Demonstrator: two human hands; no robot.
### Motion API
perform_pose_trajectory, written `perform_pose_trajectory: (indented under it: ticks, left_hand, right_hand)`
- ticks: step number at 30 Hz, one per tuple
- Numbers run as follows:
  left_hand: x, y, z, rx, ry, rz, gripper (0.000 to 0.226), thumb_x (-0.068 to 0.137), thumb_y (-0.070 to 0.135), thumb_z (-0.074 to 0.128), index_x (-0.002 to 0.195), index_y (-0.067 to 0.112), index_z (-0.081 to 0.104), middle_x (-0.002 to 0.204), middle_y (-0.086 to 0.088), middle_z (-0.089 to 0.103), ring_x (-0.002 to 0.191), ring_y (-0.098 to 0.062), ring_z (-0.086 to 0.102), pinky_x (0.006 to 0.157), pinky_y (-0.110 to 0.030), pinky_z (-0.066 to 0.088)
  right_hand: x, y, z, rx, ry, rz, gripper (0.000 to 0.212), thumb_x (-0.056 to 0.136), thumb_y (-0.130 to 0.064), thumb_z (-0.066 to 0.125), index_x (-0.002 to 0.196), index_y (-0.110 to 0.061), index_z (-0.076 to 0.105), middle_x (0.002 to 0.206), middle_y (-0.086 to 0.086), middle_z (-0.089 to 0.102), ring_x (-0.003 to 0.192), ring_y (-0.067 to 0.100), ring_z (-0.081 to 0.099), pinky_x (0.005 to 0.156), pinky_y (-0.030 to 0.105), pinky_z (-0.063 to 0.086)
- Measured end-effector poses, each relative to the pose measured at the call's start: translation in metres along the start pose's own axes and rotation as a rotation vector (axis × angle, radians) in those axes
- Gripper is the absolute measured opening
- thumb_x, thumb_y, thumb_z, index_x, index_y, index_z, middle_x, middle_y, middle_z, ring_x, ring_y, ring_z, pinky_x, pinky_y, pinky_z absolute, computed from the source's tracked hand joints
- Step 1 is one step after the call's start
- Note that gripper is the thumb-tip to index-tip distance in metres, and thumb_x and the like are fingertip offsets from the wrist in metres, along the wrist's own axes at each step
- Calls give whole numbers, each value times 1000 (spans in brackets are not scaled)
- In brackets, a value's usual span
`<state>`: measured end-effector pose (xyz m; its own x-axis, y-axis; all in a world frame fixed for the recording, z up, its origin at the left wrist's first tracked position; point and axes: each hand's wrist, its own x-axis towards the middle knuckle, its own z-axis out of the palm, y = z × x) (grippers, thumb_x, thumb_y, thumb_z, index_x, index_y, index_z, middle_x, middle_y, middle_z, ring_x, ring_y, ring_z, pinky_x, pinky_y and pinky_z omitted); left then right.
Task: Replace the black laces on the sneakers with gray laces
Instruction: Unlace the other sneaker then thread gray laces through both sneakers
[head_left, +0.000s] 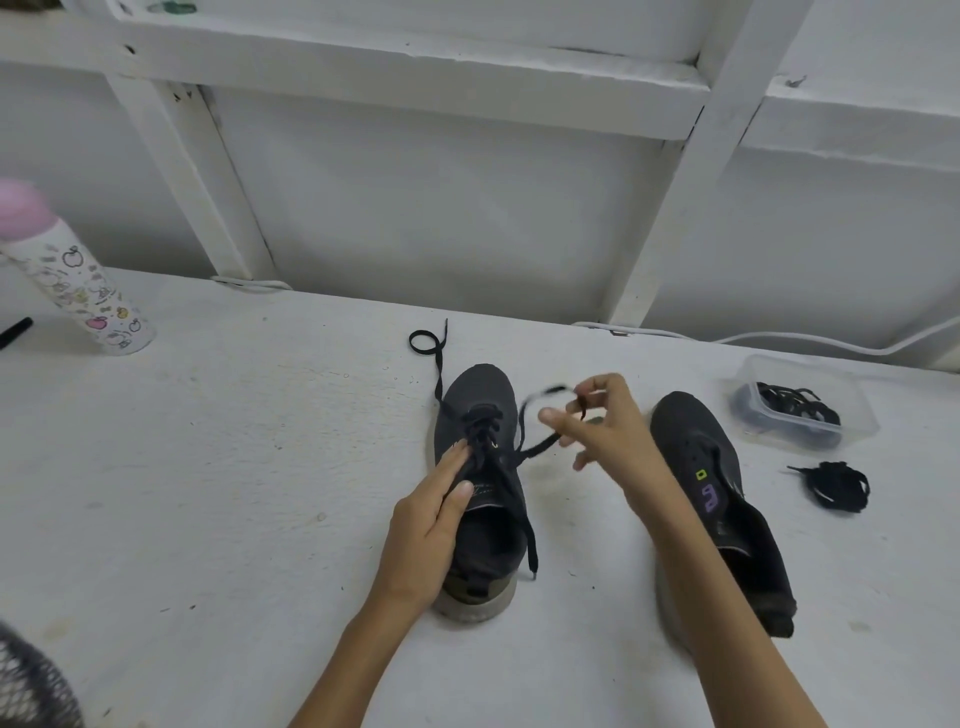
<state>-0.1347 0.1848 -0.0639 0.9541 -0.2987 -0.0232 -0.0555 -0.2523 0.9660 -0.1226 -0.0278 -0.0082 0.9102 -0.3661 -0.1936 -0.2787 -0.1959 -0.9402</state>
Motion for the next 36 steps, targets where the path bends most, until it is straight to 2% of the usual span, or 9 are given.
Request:
perform_pose_trajectory:
  ticks: [5,12,16,19,21,24,27,32,36]
  left_hand:
    - [0,2,1,18,2,2,41,101,18,47,141,27,47,141,17,51,132,7,41,112,-18,33]
    - [0,3,0,22,4,-2,41,101,18,46,141,28,47,140,16,51,131,6,43,110,-15,34]
    - [0,3,-1,10,-5,-5,41,101,17,47,141,28,47,140,17,51,129,8,43,110,-15,34]
    - [-1,3,-1,-10,-7,-2,42,101,15,47,141,26,47,141,17,50,130,9,41,111,-15,32]
    - [-1,3,0,-13,-3,6,41,101,14,47,141,26,48,140,17,52,130,7,43,110,-15,34]
    - [0,3,1,-11,7,5,41,101,15,47,139,28,49,136,20,54,127,8,45,107,-13,36]
    - [0,4,1,12,12,20,40,101,17,47,137,33,49,135,22,53,126,10,46,103,-8,36]
    - [0,3,-1,6,2,10,40,101,16,47,138,32,49,134,21,55,125,9,47,105,-11,37]
    - [-1,1,-3,-26,-9,3,41,101,16,48,140,28,49,138,20,53,129,8,44,108,-14,35]
  right_hand:
    - [-22,13,13,-140,-316,82,39,83,-40,74,74,-3,66,71,8,68,56,16,60,47,24,38]
    - [-26,3,24,-1,-291,19,13,85,-17,74,80,-5,73,64,2,64,52,10,53,49,19,36]
    - [-9,-12,7,160,-10,-26,10,87,-7,68,78,-2,68,66,1,64,49,11,49,46,21,31]
    - [2,-14,-8,240,213,-51,14,90,-16,67,79,-7,67,68,4,62,56,14,50,48,23,35]
    - [0,-10,-8,179,126,-22,25,91,-27,67,85,-3,68,73,4,64,59,15,53,49,24,37]
    - [-11,-1,4,-43,-231,77,39,87,-42,68,83,-3,70,73,1,66,59,13,56,50,24,36]
    - [-22,8,21,-63,-359,40,30,82,-34,76,81,-4,70,66,3,64,57,12,56,48,19,36]
    - [-16,7,24,93,-192,-8,16,89,-11,67,76,-4,63,63,4,60,53,15,54,50,23,35]
    - [-2,-3,-1,326,111,15,20,101,-17,50,86,-5,55,74,5,60,52,13,56,47,24,38]
